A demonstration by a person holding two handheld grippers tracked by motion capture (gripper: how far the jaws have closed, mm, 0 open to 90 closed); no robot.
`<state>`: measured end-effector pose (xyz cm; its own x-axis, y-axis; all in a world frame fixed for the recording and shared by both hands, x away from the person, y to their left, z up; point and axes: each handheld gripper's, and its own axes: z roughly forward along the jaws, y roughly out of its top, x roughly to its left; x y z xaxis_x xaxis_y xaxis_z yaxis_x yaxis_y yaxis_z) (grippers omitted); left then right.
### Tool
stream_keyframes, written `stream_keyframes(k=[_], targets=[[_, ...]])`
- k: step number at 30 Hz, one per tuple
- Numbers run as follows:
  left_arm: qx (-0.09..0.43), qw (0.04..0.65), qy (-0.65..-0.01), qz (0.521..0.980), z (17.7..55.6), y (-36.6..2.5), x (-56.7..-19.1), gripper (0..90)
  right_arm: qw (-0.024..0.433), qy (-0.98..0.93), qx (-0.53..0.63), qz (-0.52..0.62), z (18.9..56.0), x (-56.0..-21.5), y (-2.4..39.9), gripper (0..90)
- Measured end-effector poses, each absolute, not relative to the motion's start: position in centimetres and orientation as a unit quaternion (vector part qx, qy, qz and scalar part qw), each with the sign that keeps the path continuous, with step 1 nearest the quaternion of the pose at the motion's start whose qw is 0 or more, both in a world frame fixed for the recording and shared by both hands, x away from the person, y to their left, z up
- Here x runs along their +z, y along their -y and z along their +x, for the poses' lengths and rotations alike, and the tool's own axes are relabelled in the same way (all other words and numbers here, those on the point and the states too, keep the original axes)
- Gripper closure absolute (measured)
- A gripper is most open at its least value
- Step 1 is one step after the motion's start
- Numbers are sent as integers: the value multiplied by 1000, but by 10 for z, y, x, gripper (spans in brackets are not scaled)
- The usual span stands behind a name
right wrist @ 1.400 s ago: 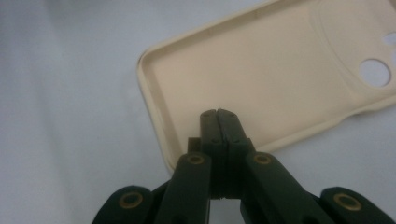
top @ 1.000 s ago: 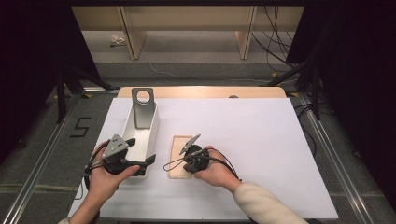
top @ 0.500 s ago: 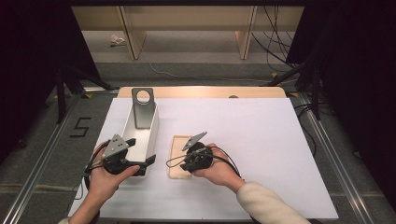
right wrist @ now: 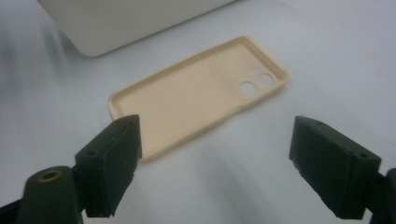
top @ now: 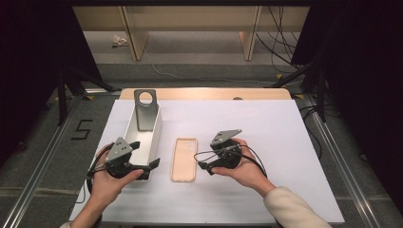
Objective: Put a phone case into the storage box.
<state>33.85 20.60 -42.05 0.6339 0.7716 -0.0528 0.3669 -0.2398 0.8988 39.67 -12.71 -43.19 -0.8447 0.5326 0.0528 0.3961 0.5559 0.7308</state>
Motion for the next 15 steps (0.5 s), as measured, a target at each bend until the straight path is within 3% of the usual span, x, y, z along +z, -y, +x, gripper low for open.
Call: stream_keyframes(k=[15], targets=[[204, 486, -370, 765, 338, -204, -421, 60, 120, -856, 409, 292, 384, -426, 187, 169]])
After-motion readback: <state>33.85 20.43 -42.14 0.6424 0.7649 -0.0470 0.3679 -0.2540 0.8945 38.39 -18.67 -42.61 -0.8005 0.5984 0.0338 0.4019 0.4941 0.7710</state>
